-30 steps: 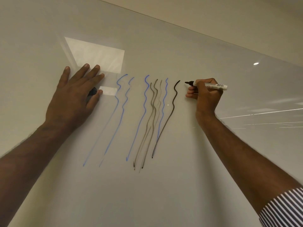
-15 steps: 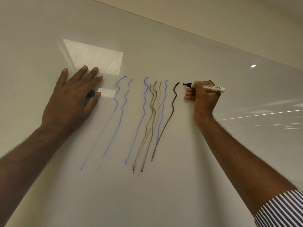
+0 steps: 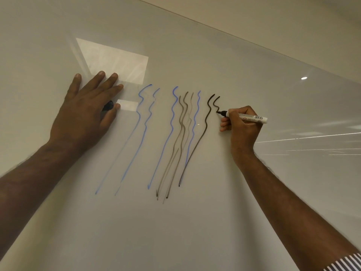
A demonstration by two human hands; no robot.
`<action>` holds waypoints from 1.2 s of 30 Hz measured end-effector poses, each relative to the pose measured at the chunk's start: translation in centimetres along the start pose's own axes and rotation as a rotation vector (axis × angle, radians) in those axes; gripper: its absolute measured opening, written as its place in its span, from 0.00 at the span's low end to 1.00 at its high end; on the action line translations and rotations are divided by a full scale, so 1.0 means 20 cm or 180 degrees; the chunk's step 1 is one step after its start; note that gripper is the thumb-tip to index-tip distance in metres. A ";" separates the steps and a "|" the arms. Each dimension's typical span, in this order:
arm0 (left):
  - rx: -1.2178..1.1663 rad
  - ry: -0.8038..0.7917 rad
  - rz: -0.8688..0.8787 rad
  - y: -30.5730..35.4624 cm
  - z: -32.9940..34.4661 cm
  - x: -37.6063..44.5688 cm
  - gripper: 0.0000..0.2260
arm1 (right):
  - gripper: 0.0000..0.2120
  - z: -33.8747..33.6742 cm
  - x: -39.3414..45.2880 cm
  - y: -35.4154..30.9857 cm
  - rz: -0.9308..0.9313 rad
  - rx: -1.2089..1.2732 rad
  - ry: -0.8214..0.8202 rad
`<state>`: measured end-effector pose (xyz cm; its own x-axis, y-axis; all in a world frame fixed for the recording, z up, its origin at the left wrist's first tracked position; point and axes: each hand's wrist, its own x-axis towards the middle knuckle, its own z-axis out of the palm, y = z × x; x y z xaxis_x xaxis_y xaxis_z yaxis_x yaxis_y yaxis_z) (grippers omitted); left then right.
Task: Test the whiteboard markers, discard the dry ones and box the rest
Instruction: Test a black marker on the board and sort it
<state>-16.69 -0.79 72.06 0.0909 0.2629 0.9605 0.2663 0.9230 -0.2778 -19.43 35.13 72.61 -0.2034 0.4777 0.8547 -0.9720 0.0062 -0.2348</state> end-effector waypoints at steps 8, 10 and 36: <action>-0.0012 0.0026 -0.0019 0.01 0.00 -0.01 0.23 | 0.06 -0.06 -0.17 0.05 0.0093 0.0158 0.0156; -0.0044 0.0013 -0.0042 0.02 -0.01 -0.02 0.23 | 0.05 -0.08 -0.25 0.06 0.0146 0.0138 0.0037; -0.2194 0.0408 -0.1549 0.52 -0.08 -0.57 0.20 | 0.03 -0.31 -0.91 -0.02 0.0908 -0.0127 -0.1169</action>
<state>-13.53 5.31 58.20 -0.0880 -0.1908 0.9777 0.8245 0.5367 0.1790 -14.60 31.96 54.35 -0.4971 0.1226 0.8590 -0.8673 -0.0429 -0.4959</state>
